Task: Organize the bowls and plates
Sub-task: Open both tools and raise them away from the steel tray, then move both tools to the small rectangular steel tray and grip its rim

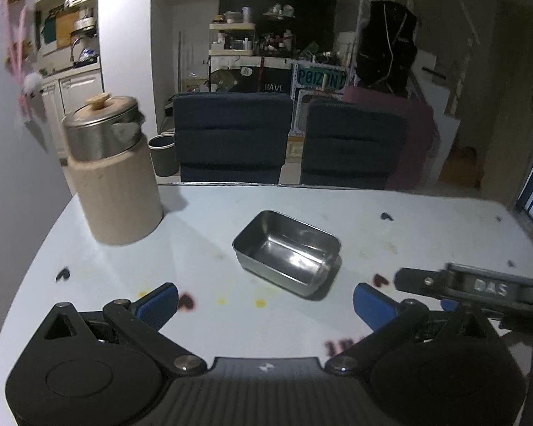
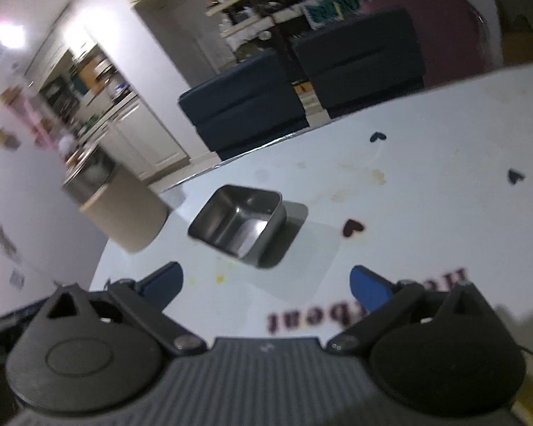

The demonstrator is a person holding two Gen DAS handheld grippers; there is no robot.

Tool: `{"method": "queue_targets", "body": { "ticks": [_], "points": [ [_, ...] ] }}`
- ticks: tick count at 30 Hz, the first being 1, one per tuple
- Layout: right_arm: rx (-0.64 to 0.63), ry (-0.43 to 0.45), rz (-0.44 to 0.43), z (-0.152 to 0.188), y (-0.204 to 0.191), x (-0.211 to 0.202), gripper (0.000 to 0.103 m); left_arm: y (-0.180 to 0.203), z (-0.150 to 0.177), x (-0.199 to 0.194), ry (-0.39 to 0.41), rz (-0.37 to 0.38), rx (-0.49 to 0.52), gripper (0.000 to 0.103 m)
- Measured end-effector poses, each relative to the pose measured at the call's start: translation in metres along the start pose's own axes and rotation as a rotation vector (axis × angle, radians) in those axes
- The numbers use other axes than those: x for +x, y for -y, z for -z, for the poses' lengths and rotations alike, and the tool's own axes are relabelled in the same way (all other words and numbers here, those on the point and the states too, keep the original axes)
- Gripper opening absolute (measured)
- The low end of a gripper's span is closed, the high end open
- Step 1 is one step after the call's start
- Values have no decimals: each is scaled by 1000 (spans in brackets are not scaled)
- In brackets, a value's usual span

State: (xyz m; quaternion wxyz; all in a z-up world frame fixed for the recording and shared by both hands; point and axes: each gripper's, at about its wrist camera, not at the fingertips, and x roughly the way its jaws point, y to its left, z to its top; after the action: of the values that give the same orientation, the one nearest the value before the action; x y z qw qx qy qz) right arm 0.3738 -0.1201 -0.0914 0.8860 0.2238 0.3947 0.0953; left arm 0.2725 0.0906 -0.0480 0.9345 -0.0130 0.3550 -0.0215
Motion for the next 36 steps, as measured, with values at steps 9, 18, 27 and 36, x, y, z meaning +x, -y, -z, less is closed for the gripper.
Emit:
{"method": "queue_targets", "body": {
  "ticks": [9,18,27,36],
  "points": [
    [158,-60,1,-22,13,79,81,-10,-36,63,-37,-73,39,103],
    [173,-109,-16,-22,7,120,74,-9,-50,105,-46,-99,89,103],
    [145,-121,-8,-20,14,127,38,-15,-32,136,-127,-116,70,95],
    [89,-127,-24,-23,6,123,9,-36,-16,145,-183,-61,-87,68]
  ]
}}
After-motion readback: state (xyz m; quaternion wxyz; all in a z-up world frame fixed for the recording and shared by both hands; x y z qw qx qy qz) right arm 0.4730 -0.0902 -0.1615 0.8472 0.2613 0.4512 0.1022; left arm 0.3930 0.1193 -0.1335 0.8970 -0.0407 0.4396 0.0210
